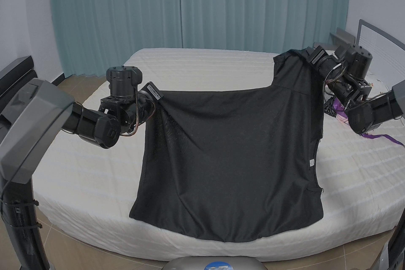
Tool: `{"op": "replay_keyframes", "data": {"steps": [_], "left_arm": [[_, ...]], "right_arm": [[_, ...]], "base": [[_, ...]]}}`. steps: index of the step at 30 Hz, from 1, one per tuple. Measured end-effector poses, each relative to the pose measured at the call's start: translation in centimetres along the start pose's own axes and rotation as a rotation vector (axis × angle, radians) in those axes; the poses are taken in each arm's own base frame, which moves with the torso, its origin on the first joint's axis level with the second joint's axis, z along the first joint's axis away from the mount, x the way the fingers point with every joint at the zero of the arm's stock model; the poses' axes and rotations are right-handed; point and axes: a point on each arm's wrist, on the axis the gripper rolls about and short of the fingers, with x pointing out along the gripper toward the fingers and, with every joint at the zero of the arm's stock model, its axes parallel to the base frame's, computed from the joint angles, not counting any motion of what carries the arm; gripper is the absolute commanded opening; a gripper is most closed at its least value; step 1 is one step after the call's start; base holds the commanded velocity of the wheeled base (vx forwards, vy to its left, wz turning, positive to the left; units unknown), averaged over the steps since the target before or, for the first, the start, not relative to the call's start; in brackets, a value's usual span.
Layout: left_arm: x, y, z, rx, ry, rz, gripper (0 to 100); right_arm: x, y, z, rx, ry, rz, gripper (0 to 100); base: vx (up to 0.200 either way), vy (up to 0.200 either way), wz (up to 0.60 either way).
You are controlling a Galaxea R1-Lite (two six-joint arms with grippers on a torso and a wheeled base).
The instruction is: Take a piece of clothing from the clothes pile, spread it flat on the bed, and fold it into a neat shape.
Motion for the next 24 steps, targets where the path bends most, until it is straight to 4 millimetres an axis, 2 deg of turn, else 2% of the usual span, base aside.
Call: {"op": "replay_keyframes", "data": {"steps": [6,13,14,24], "left_arm": [[3.0,2.4,-2.8,0.007,0.044,0.053,0],[5.3,4.6,-5.5,0.012,0.084,0.1,0],[5.7,5.0,-6.0,0.01,0.089,0.108,100],[7.5,7.7,-7.7,-0.021,0.115,0.167,100]], "right_arm": [[1.9,-2.8,-4.9,-0.013,0.056,-0.037,0],[2.8,-5.9,-9.7,-0.021,0.134,-0.092,0],[2.9,-6.6,-10.6,-0.023,0.152,-0.105,100],[2.5,-11.1,-17.1,-0.035,0.297,-0.205,100]], "base": [[0.0,0.0,0.0],[0.0,0.0,0.0],[0.0,0.0,0.0],[0.0,0.0,0.0]]}}
